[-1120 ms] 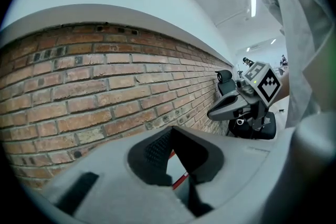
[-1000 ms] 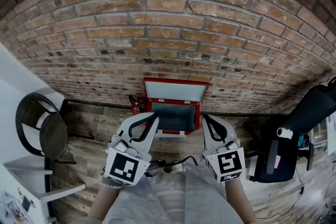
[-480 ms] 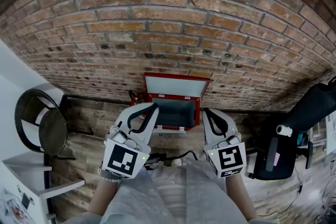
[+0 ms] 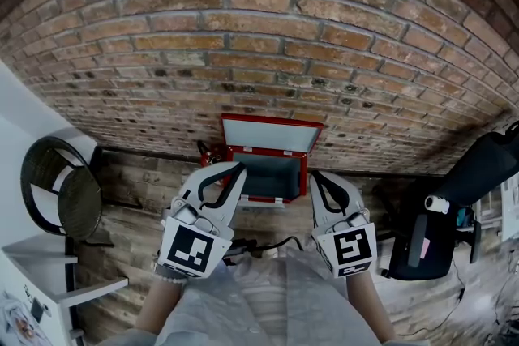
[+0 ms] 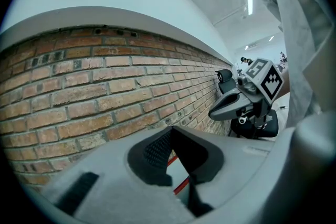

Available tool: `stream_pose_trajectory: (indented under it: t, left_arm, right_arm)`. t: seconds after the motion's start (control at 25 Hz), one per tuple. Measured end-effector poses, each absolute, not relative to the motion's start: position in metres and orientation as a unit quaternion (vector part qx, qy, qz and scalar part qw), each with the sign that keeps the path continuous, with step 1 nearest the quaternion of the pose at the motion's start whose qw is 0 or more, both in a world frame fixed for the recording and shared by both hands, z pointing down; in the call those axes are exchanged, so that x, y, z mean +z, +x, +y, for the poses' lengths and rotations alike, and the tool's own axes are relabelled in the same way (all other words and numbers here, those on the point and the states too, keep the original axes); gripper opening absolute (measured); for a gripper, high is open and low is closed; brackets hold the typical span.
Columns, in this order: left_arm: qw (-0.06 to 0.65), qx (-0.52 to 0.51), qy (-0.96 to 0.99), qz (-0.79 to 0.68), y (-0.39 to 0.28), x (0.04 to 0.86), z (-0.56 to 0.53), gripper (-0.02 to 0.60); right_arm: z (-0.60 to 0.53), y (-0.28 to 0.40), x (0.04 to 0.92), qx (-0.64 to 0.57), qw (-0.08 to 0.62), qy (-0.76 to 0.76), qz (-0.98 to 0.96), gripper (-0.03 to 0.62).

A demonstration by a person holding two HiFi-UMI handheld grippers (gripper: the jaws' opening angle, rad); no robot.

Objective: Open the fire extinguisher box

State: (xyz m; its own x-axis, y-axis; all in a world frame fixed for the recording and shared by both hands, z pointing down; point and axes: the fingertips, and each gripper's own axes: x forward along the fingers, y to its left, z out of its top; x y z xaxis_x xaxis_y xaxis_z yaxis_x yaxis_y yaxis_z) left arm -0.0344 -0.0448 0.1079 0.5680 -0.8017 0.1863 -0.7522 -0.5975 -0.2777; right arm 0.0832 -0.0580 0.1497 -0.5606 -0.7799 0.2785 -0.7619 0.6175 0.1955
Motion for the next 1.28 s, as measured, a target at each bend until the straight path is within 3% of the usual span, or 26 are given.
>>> stream_pose_trajectory:
  t: [1.28]
  left_arm:
    - [0.087,-0.156,-0.882,0.437,-0.0333,0.1111,-0.0458,0.000]
  right_arm:
    - [-0.0592,0.0797,0.1546,-0.029,0.179,0.434,-0.882,0.006]
